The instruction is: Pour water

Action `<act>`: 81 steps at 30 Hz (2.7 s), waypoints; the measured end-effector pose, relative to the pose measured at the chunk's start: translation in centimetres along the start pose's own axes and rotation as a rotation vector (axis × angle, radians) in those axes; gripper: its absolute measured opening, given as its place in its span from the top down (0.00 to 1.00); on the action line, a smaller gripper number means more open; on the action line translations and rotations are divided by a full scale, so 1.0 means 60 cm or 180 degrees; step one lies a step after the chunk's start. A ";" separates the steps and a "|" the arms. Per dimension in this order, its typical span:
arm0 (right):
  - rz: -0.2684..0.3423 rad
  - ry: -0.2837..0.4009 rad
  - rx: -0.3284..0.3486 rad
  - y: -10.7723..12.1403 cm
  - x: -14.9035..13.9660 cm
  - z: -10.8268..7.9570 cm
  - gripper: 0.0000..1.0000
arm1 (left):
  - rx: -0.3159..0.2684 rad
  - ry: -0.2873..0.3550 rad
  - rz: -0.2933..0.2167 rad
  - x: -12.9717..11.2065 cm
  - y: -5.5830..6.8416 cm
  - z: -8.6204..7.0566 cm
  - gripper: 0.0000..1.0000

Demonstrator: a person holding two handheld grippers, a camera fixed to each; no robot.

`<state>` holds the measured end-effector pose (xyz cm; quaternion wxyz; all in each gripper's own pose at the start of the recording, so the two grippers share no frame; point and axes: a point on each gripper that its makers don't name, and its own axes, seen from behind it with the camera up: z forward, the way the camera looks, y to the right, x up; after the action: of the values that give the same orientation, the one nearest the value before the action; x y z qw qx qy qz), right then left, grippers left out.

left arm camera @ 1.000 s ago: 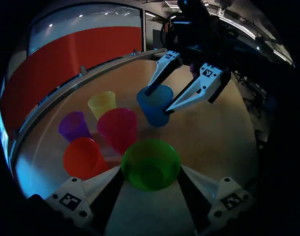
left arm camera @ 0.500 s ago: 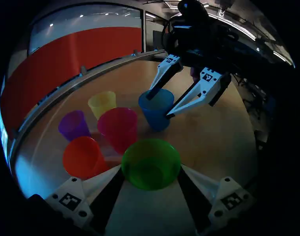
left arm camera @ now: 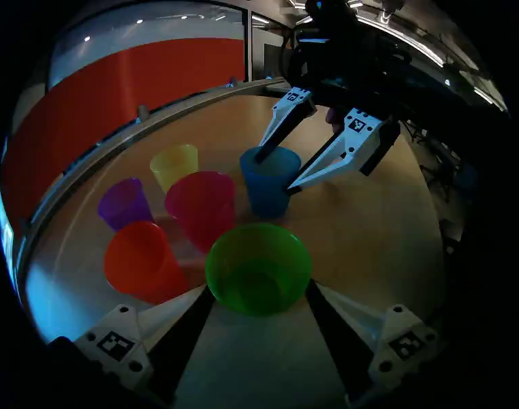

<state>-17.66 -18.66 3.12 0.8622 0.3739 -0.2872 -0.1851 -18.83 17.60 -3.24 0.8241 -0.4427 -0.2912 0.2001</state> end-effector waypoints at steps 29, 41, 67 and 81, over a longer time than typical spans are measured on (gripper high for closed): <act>0.0148 -0.0002 -0.0325 0.017 -0.054 -0.076 0.00 | 0.0332 -0.0003 -0.0094 -0.036 -0.009 -0.064 0.03; 0.0229 0.0125 -0.0555 0.002 -0.085 -0.140 0.00 | 0.0699 0.0305 -0.0277 -0.031 -0.021 -0.131 0.04; 0.0603 0.1154 -0.1606 0.060 -0.026 -0.286 0.00 | 0.2054 0.1276 -0.0569 0.023 -0.109 -0.292 0.03; 0.0773 0.1712 -0.2517 0.128 0.011 -0.374 0.00 | 0.2624 0.1985 -0.0802 0.074 -0.132 -0.367 0.03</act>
<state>-2.13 -1.94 -3.32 0.9970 0.0163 -0.0037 -0.0749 -0.44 2.51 -4.83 0.9948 -0.0822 0.0195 0.0563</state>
